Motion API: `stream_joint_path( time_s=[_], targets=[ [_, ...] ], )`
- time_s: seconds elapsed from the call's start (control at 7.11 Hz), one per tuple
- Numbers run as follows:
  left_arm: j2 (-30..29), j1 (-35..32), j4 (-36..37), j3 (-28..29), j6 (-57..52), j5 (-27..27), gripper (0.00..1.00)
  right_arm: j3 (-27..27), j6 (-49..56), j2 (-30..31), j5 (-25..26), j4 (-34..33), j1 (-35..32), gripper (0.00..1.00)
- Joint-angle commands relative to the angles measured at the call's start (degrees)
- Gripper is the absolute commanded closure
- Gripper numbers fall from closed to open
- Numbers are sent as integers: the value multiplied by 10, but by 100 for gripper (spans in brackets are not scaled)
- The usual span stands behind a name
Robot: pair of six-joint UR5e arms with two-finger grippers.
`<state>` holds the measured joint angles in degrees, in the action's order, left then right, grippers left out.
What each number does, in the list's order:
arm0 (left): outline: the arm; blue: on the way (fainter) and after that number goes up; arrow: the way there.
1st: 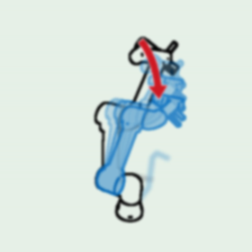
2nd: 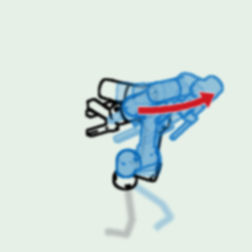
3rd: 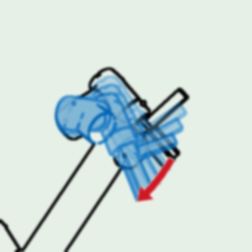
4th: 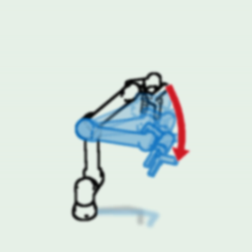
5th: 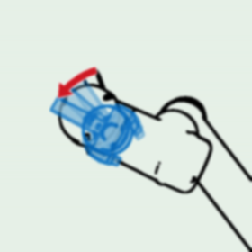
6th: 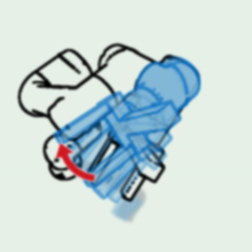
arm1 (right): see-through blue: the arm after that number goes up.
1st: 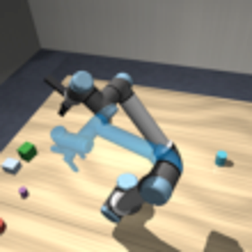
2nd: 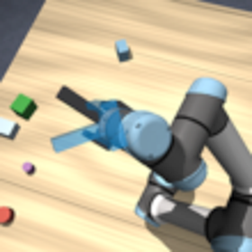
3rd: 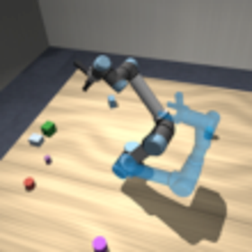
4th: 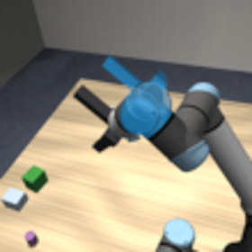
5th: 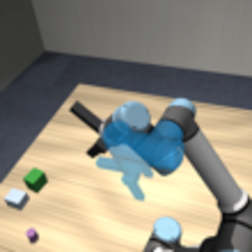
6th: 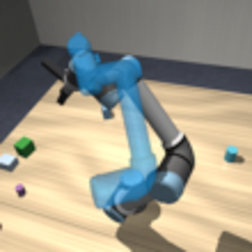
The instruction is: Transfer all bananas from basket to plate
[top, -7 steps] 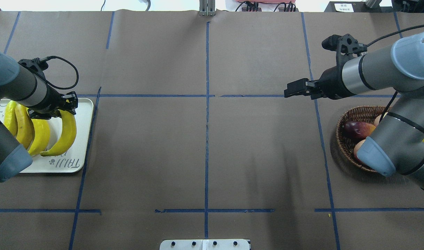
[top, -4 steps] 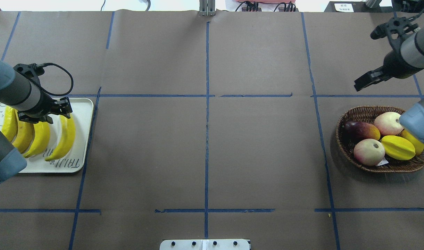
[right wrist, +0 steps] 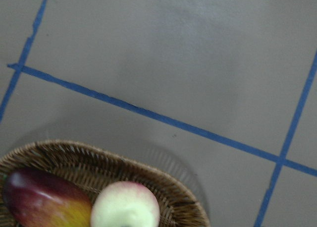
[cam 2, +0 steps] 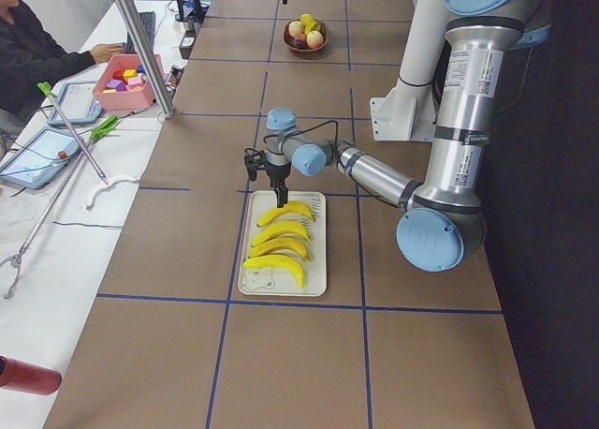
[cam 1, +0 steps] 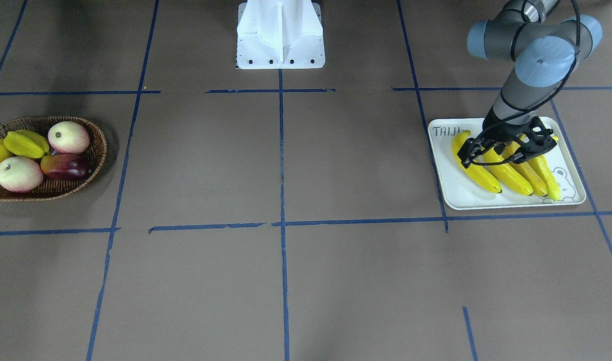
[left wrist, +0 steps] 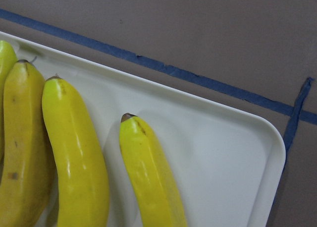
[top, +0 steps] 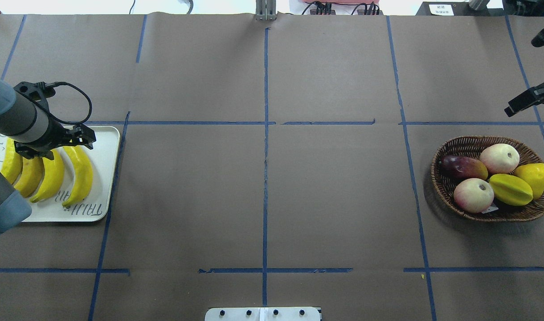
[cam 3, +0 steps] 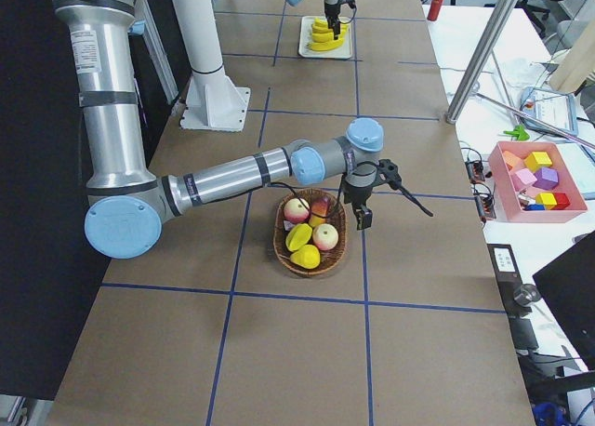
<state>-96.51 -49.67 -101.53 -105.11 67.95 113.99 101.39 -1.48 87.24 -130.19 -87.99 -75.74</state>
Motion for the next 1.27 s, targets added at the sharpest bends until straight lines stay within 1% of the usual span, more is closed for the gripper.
stream_joint_path(
  time_s=[0.0, 0.14, 0.28, 0.42, 0.56, 0.7, 0.84, 0.98, 1.13],
  targets=[
    [37, -51, 3, -18, -136, 22, 1, -13, 42, 63, -23, 6, -47, 0],
    [54, -116, 4, -14, -224, 96, 1, -21, 39, 66, -25, 6, -67, 0],
    [67, -192, 13, -5, -336, 175, 1, -29, 35, 64, -71, 5, -95, 0],
    [80, -260, 55, 1, -446, 209, 1, -9, 1, 58, -88, 3, -101, 0],
    [80, -308, 115, 6, -559, 209, 1, -15, -39, 60, -83, 8, -100, 0],
    [82, -361, 166, 23, -646, 211, 0, -15, -39, 59, -83, 8, -100, 0],
    [84, -380, 173, 58, -689, 213, 0, -16, -38, 63, -83, 8, -100, 0],
    [92, -393, 169, 87, -694, 213, 0, -25, -41, 61, -85, 7, -100, 0],
    [103, -417, 168, 96, -728, 214, 0, -31, -40, 61, -89, 4, -105, 0]
  ],
)
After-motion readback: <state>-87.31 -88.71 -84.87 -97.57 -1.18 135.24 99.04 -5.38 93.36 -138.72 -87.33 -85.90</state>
